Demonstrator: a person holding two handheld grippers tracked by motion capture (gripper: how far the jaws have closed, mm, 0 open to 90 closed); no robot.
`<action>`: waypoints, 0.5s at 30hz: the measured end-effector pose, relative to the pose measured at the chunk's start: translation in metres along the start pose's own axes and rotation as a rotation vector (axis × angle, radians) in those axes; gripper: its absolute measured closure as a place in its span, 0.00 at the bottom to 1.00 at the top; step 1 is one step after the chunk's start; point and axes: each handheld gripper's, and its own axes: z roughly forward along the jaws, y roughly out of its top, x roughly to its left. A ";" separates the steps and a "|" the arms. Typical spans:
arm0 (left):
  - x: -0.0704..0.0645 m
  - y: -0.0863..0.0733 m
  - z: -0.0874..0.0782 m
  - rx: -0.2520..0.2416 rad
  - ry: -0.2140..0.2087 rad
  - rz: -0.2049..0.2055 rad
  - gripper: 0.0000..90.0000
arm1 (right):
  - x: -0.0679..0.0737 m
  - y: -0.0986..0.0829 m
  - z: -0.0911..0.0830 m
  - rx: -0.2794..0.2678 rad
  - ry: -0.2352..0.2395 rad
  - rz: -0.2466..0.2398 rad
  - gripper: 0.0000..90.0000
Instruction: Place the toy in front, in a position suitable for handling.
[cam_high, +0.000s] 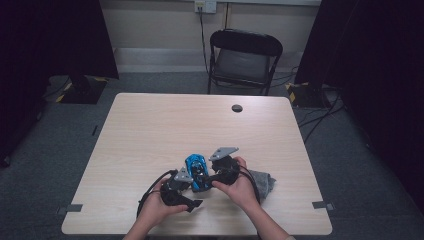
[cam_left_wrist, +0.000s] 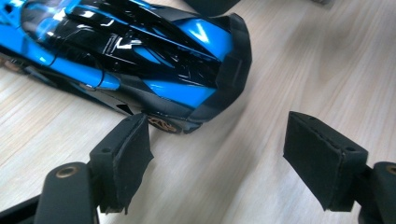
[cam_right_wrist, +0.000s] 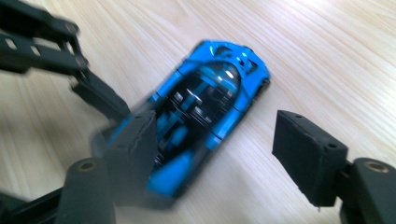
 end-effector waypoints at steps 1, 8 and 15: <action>0.000 0.000 0.001 -0.005 -0.003 -0.004 0.25 | 0.001 0.001 0.002 -0.002 0.004 0.006 0.33; 0.008 -0.003 -0.010 -0.045 -0.002 -0.018 0.25 | 0.013 0.005 0.029 0.010 0.041 0.077 0.29; 0.024 -0.017 -0.023 -0.060 0.032 -0.068 0.24 | 0.018 0.007 0.042 0.006 -0.020 0.114 0.25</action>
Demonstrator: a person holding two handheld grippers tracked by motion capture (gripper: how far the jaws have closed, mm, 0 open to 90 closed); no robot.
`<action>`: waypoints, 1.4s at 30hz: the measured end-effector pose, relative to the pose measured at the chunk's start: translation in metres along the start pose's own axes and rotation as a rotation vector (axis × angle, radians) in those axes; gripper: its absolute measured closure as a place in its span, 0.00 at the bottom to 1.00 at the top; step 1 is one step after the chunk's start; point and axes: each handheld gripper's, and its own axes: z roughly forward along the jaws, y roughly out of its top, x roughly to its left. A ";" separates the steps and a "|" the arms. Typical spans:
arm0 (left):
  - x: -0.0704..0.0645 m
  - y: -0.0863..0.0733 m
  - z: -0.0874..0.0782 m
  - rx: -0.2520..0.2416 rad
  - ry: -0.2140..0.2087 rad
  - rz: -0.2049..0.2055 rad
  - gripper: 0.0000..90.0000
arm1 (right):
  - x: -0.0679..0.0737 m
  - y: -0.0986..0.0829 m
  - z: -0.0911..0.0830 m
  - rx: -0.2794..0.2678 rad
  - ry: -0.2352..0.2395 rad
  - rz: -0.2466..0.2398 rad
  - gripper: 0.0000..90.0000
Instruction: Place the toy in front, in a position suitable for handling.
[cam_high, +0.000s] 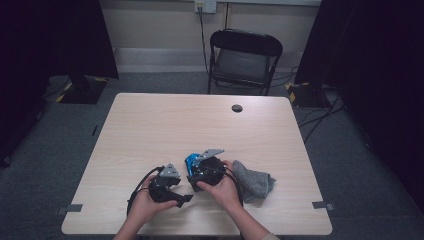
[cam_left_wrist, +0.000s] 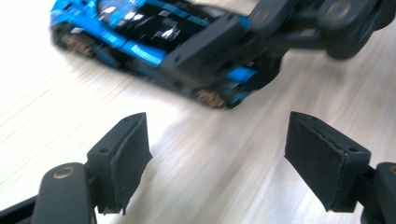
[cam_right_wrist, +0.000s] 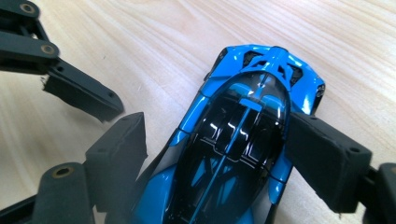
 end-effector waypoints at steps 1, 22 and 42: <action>0.001 -0.001 -0.001 0.000 0.002 0.000 0.24 | 0.000 0.000 0.000 -0.002 -0.010 0.001 0.26; 0.005 0.001 -0.007 -0.041 0.020 0.003 0.24 | 0.010 -0.009 0.006 0.012 -0.101 0.044 0.15; 0.009 -0.001 -0.009 -0.048 0.029 0.000 0.25 | 0.009 -0.010 0.013 0.074 -0.091 0.086 0.16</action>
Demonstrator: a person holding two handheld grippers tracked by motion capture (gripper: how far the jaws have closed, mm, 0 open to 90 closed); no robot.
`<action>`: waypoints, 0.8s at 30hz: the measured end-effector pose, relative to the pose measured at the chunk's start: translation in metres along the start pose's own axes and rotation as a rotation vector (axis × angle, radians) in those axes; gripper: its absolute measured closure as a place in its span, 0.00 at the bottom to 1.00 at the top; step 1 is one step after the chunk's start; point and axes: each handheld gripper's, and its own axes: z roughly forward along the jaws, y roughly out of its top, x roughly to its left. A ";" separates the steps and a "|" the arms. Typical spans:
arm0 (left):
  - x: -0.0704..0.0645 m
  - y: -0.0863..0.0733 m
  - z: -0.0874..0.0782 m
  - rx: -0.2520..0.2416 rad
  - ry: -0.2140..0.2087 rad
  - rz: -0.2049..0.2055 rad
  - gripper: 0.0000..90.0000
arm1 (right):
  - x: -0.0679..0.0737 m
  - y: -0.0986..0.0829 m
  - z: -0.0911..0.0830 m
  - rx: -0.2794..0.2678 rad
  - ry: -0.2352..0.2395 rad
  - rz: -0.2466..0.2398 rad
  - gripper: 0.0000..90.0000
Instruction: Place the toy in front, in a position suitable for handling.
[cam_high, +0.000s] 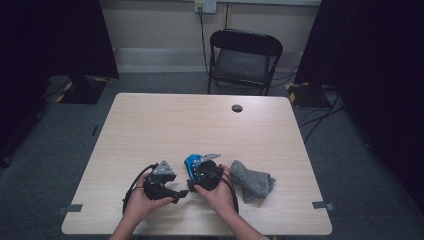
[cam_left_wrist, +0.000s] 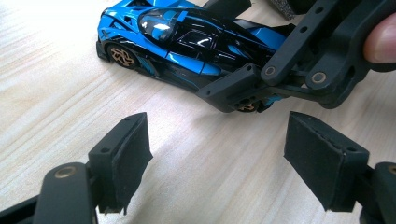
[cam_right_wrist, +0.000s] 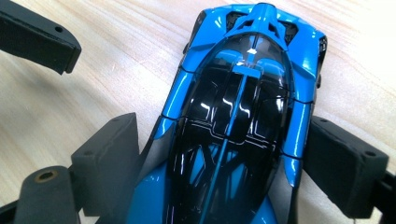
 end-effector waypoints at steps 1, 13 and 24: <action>0.000 0.000 0.000 -0.001 -0.001 0.002 0.25 | 0.000 0.000 0.000 0.001 0.003 -0.004 0.16; 0.000 0.001 0.000 -0.002 -0.005 0.002 0.25 | 0.005 -0.003 0.003 -0.049 -0.058 0.045 0.20; 0.002 -0.001 0.001 -0.002 -0.005 -0.004 0.25 | 0.007 -0.005 0.005 -0.075 -0.084 0.068 0.20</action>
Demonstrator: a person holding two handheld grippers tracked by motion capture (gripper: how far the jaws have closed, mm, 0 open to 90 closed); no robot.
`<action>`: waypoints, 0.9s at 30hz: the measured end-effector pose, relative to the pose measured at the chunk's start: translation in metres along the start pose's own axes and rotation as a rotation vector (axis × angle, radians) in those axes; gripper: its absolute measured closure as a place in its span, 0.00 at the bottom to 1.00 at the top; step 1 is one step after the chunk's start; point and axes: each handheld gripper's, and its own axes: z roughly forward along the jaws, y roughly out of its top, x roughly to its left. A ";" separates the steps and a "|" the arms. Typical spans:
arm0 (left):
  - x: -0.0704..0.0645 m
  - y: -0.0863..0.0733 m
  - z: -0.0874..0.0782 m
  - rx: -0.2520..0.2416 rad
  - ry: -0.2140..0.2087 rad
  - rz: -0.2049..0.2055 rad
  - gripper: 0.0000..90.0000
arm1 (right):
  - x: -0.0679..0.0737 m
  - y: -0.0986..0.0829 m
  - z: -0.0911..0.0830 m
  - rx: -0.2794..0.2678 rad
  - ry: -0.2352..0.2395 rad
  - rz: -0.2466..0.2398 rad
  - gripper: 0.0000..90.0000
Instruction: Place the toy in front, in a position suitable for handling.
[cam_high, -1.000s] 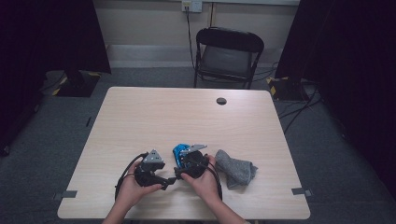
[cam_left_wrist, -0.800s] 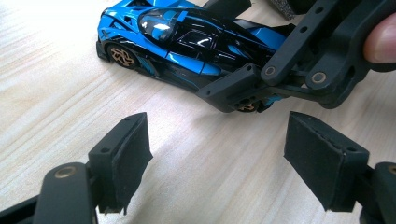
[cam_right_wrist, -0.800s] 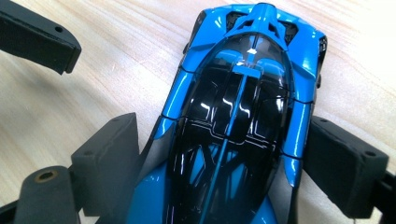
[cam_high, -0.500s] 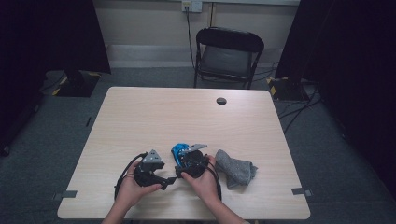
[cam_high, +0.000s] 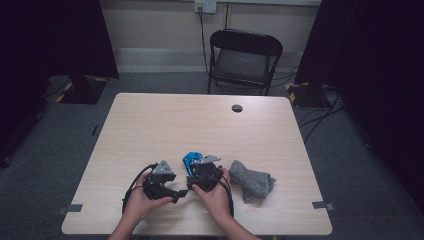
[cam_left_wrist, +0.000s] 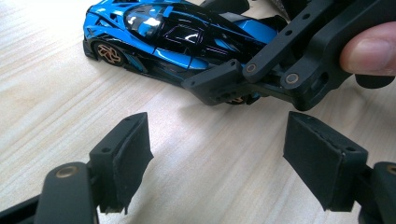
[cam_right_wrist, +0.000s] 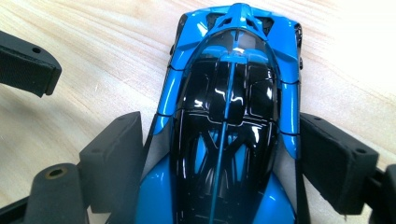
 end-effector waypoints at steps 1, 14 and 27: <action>0.000 0.000 0.000 0.004 -0.001 0.002 0.25 | 0.000 0.000 0.000 0.000 -0.001 -0.001 0.20; 0.003 -0.001 -0.002 -0.003 0.010 -0.007 0.25 | 0.002 0.007 -0.001 0.074 -0.011 -0.027 0.24; 0.002 0.000 -0.002 0.001 0.004 -0.005 0.25 | -0.009 0.001 -0.013 0.086 0.046 -0.105 0.28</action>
